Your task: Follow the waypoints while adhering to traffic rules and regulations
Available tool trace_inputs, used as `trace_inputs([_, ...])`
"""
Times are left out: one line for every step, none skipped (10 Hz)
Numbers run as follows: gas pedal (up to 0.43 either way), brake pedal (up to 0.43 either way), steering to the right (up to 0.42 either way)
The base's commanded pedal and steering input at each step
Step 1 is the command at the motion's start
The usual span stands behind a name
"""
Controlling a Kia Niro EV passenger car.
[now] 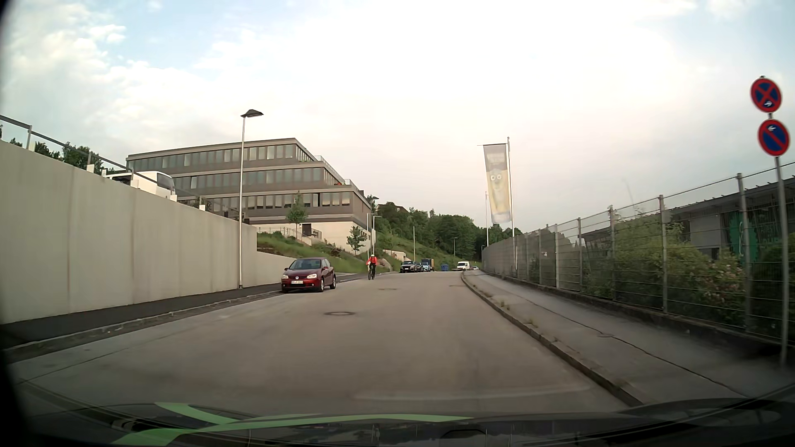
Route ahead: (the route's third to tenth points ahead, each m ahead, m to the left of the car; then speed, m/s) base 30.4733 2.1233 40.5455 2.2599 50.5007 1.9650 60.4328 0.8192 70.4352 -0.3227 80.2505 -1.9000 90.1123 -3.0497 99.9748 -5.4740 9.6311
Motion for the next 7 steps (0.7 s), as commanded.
trace_inputs([0.169, 0.000, 0.001])
trace_inputs([0.157, 0.000, 0.001])
trace_inputs([0.157, 0.000, 0.001])
trace_inputs([0.150, 0.000, 0.001])
trace_inputs([0.138, 0.000, 0.002])
trace_inputs([0.138, 0.000, 0.001])
trace_inputs([0.138, 0.000, 0.002])
